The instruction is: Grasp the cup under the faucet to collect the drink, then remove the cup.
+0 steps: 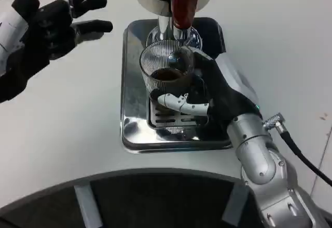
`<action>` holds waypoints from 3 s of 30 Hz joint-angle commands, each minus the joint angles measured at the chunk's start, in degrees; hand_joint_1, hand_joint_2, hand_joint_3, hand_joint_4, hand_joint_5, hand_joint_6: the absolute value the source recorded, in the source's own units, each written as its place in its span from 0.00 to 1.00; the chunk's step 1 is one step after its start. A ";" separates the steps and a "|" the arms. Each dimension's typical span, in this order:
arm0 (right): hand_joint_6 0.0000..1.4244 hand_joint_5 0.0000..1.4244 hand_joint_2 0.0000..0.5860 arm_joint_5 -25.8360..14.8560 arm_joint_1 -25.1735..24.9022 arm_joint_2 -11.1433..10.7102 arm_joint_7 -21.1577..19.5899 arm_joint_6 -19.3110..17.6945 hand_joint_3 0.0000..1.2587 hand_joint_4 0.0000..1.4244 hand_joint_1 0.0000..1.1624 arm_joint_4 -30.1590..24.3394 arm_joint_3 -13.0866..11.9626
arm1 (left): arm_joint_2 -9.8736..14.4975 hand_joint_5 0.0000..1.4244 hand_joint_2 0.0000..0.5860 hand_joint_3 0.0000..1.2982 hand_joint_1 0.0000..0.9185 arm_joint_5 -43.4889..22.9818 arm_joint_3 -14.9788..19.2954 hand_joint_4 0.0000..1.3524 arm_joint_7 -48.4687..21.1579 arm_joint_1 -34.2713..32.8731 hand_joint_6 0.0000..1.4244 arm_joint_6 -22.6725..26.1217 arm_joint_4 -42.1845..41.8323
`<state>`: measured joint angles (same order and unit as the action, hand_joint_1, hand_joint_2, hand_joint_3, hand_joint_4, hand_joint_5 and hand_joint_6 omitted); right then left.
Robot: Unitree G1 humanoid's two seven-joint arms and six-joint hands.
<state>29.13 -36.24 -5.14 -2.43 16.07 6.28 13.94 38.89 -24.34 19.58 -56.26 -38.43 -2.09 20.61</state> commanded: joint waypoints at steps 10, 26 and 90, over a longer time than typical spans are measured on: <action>0.52 0.44 0.33 2.13 2.49 0.69 -2.97 1.18 0.38 0.42 0.73 -1.44 0.19 | 1.28 0.13 0.18 0.08 0.00 0.48 0.33 0.04 1.10 1.39 0.06 -1.76 1.49; 0.86 0.75 0.33 4.45 4.40 1.42 -7.65 0.99 0.64 0.74 0.80 -1.92 0.80 | 0.91 0.13 0.19 0.08 0.00 0.72 0.08 0.05 2.21 2.27 0.06 -1.92 1.50; 1.00 0.90 0.37 8.08 33.21 -2.82 -5.37 -5.26 0.77 0.88 0.83 -35.85 -0.84 | -3.03 0.00 0.12 0.00 0.00 21.66 -12.97 0.00 17.81 24.69 0.00 -28.25 -13.91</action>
<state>36.94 -5.00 -7.66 -8.26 12.57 -25.90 13.61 35.88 -4.06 7.43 -39.46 -15.35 -28.40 7.54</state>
